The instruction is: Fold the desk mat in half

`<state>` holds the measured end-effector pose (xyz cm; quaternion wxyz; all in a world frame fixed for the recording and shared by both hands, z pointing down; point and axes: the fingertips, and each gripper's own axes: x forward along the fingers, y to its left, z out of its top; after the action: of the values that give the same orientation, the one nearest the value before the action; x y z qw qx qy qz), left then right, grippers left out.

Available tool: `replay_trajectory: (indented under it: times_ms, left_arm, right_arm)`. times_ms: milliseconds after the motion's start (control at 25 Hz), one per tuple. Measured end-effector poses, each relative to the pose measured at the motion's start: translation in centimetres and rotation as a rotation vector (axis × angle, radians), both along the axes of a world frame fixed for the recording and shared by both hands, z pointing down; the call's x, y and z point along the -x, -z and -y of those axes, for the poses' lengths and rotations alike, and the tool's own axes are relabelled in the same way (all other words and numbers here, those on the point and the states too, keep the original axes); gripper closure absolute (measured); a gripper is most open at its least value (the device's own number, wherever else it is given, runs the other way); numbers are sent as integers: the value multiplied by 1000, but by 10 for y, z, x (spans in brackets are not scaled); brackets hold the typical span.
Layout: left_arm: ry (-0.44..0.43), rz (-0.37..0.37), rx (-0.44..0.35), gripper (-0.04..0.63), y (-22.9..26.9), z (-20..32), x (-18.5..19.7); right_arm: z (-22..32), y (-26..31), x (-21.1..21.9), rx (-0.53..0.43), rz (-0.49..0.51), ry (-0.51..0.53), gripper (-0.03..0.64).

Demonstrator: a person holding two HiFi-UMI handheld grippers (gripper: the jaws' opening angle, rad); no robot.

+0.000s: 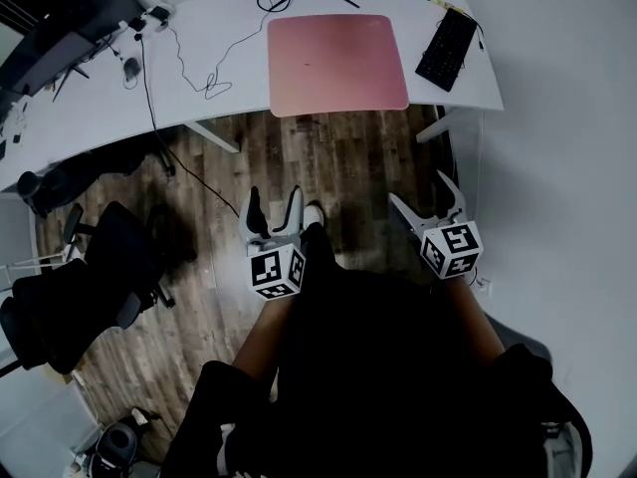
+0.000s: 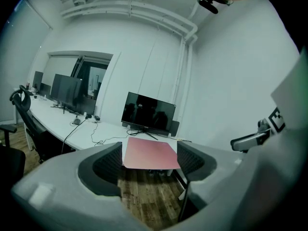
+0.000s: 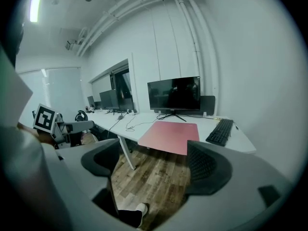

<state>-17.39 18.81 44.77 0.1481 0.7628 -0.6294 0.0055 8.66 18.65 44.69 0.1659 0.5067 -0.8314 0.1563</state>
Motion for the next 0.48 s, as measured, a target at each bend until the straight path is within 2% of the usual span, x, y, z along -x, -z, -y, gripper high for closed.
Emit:
replay_trajectory:
  times_ms: [200,480]
  left_arm:
    - [40,-19,15,250,1,40,40]
    - [24,-30,29,251,-3,104,71]
  right_arm:
    - [47,0,19,32,1,-25,189]
    - [95,-8,43,64,-28,-42,189]
